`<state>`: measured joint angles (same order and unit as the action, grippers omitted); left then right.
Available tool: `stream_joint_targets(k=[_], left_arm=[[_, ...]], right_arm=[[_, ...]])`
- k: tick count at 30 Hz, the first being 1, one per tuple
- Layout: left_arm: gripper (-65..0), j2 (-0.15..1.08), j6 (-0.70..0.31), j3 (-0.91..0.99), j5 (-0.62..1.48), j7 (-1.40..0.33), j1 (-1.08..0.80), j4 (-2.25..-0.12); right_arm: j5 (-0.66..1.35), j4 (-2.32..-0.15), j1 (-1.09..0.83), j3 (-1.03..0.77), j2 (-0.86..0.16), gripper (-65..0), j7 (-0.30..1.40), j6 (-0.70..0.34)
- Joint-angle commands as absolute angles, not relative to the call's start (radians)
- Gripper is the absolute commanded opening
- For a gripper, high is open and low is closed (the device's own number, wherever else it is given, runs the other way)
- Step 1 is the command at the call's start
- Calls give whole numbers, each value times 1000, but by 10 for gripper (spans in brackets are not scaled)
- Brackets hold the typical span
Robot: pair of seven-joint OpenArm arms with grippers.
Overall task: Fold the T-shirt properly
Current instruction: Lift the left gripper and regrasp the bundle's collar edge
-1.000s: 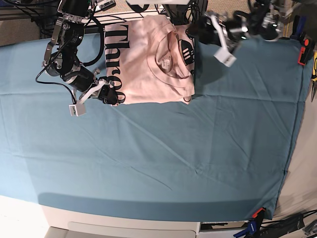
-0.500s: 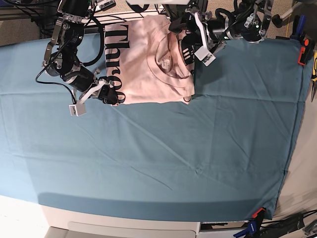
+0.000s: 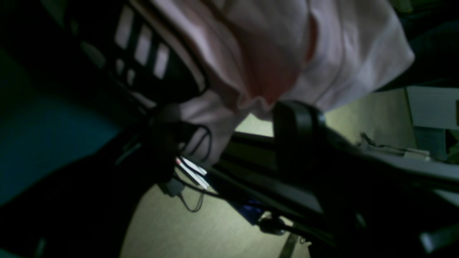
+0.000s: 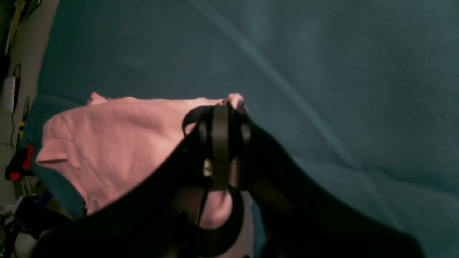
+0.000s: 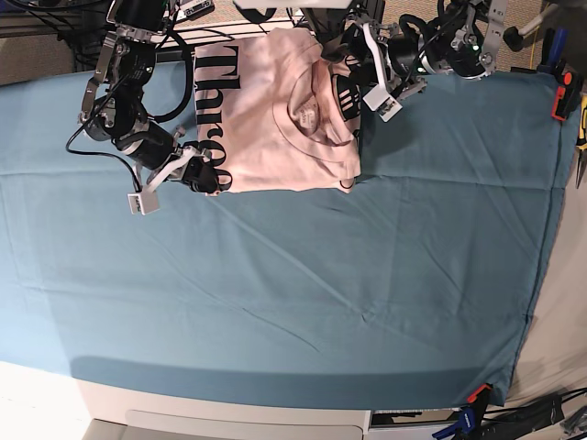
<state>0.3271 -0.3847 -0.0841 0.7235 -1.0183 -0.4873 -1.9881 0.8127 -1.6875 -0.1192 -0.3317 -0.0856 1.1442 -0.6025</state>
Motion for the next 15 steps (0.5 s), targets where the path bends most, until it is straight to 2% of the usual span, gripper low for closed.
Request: stream_joint_targets(k=[1,7,15], left_arm=[[-237,344,-362,-80,660,-1040,-493,-1996],[-237,401,-355,-35,672,-1059,-500,-1997],[-238,413,-363,70,792,-1070,-519,-1998]], right_arm=[[837,-1702,-108,-333,-94,-636,1129,-609],[836,-1702,-108,-333,-94,-636,1129,-609],[837,-1702,-108,-333,-94,-636,1129,-609]])
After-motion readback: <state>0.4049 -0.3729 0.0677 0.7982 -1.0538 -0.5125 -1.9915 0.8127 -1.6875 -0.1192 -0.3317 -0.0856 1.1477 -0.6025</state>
